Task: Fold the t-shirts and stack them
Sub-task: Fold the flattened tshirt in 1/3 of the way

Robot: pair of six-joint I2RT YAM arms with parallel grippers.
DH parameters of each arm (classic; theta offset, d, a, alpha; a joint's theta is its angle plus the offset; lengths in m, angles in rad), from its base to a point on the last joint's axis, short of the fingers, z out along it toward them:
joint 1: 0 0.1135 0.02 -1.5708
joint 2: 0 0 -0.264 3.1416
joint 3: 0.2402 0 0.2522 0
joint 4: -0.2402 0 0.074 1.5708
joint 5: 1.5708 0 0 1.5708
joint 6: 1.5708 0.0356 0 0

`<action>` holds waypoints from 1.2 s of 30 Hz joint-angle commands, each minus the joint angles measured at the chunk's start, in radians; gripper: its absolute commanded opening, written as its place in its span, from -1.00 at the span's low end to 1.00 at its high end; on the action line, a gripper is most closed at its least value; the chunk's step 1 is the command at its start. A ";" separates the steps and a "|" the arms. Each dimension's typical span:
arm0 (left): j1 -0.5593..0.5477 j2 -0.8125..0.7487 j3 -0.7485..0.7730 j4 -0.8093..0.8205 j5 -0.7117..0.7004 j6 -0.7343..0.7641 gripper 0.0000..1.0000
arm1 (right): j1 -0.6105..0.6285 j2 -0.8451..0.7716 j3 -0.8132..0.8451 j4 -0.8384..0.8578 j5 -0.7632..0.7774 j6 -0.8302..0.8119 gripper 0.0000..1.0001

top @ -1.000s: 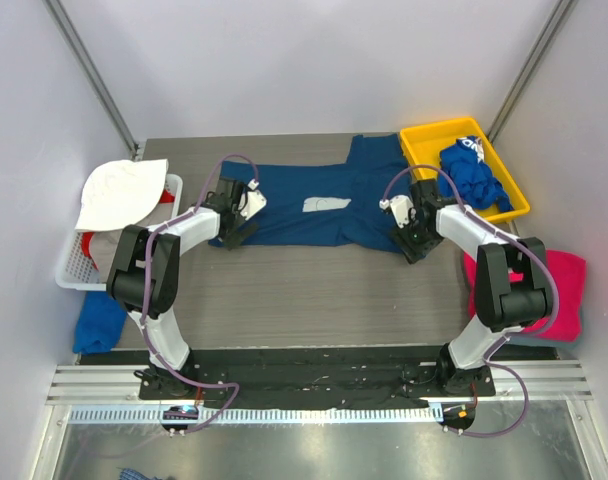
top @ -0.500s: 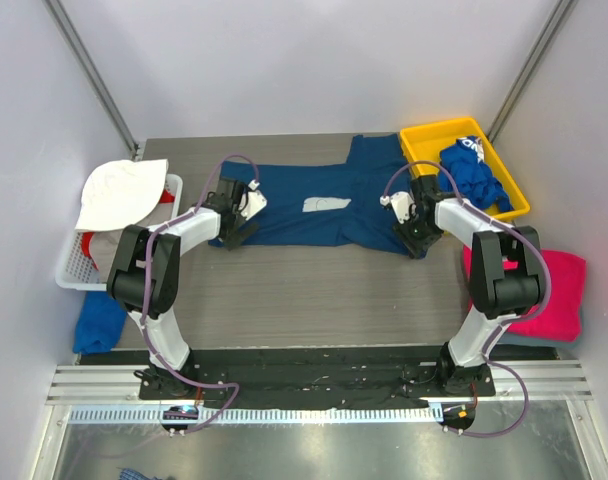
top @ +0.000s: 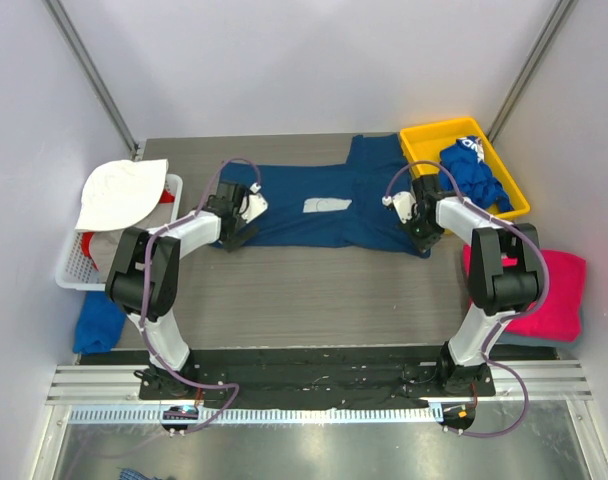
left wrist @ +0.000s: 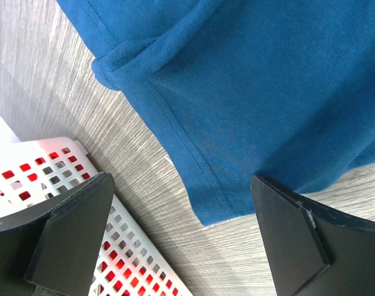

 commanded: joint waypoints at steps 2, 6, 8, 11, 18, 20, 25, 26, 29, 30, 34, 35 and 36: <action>-0.004 -0.011 -0.057 0.022 -0.039 0.047 0.99 | -0.023 -0.081 0.002 -0.035 0.073 -0.054 -0.98; -0.006 -0.013 -0.082 0.039 -0.061 0.076 0.99 | -0.040 -0.099 0.000 -0.070 0.092 -0.080 -0.98; -0.006 -0.020 -0.094 0.041 -0.062 0.081 0.99 | -0.043 -0.113 -0.003 -0.084 0.092 -0.086 -0.98; -0.004 -0.039 -0.117 0.041 -0.062 0.079 0.99 | -0.043 -0.128 -0.018 -0.099 0.090 -0.091 -0.98; -0.004 -0.108 -0.185 0.026 -0.069 0.075 0.99 | -0.043 -0.161 -0.064 -0.128 0.069 -0.092 -0.98; -0.006 -0.137 -0.197 0.012 -0.063 0.066 0.99 | -0.043 -0.167 -0.083 -0.130 0.066 -0.095 -0.98; -0.012 -0.198 -0.251 -0.016 -0.046 0.044 0.99 | -0.043 -0.184 -0.115 -0.150 0.061 -0.102 -0.98; -0.013 -0.207 -0.264 -0.022 -0.050 0.041 0.99 | -0.043 -0.185 -0.121 -0.156 0.055 -0.103 -0.98; -0.024 -0.247 -0.287 -0.045 -0.055 0.032 0.99 | -0.043 -0.210 -0.135 -0.180 0.049 -0.108 -0.98; -0.027 -0.268 -0.294 -0.053 -0.049 0.020 0.99 | -0.043 -0.217 -0.141 -0.185 0.043 -0.114 -0.98; -0.042 -0.302 -0.317 -0.060 -0.043 0.003 0.99 | -0.043 -0.242 -0.172 -0.183 0.052 -0.125 -0.98; -0.045 -0.304 -0.314 -0.065 -0.041 -0.002 0.99 | -0.043 -0.240 -0.175 -0.182 0.052 -0.126 -0.98; -0.046 -0.306 -0.309 -0.069 -0.041 -0.005 0.99 | -0.043 -0.240 -0.176 -0.182 0.054 -0.128 -0.98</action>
